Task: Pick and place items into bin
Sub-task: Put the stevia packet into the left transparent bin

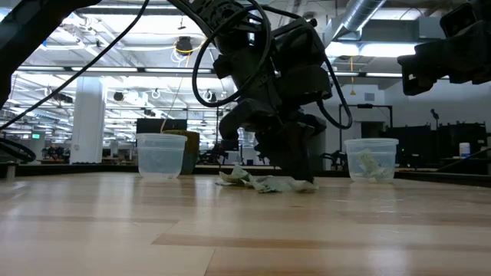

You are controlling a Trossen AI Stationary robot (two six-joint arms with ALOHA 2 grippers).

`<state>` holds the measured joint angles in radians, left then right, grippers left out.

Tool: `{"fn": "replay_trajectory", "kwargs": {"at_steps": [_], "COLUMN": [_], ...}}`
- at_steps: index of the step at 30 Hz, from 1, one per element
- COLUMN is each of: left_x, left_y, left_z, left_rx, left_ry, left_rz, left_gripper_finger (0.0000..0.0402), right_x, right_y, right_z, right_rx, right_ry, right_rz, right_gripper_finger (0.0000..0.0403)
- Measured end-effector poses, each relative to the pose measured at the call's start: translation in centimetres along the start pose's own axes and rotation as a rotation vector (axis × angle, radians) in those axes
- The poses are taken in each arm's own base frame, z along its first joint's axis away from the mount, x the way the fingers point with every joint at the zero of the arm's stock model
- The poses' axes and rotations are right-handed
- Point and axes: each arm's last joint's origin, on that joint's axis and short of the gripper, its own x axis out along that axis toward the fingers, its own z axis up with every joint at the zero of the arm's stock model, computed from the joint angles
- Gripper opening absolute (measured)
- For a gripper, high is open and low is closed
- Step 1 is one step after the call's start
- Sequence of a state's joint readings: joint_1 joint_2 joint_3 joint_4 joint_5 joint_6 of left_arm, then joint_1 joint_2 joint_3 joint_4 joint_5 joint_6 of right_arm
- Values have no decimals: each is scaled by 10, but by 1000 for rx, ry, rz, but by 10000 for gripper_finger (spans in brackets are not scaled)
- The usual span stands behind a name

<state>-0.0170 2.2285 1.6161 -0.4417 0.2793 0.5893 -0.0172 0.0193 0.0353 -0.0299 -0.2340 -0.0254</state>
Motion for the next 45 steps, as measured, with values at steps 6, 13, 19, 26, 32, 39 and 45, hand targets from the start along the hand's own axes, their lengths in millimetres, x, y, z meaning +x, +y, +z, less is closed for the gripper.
{"fn": "replay_trajectory", "kwargs": {"at_steps": [6, 13, 19, 26, 32, 39, 45], "left_x": [-14, -59, -96, -129, -153, -204, -243], "left_y": [2, -1, -3, 10, 32, 25, 2], "left_z": [7, 30, 46, 16, -15, -43, -79], "left_rx": [-19, -21, -96, -273, -450, -599, -712], "left_ry": [117, 381, 463, 793, 788, 772, 649], "left_rz": [14, 49, 50, 163, 170, 231, 395], "left_gripper_finger": [0, 0, 0, 0, 0, 0, 0], "right_x": [0, 0, 0, 0, 0, 0, 0], "right_y": [0, 0, 0, 0, 0, 0, 0], "right_z": [0, 0, 0, 0, 0, 0, 0], "right_rx": [0, 0, 0, 0, 0, 0, 0], "right_ry": [0, 0, 0, 0, 0, 0, 0], "right_rz": [0, 0, 0, 0, 0, 1, 0], "right_gripper_finger": [134, 133, 134, 134, 133, 134, 133]}}
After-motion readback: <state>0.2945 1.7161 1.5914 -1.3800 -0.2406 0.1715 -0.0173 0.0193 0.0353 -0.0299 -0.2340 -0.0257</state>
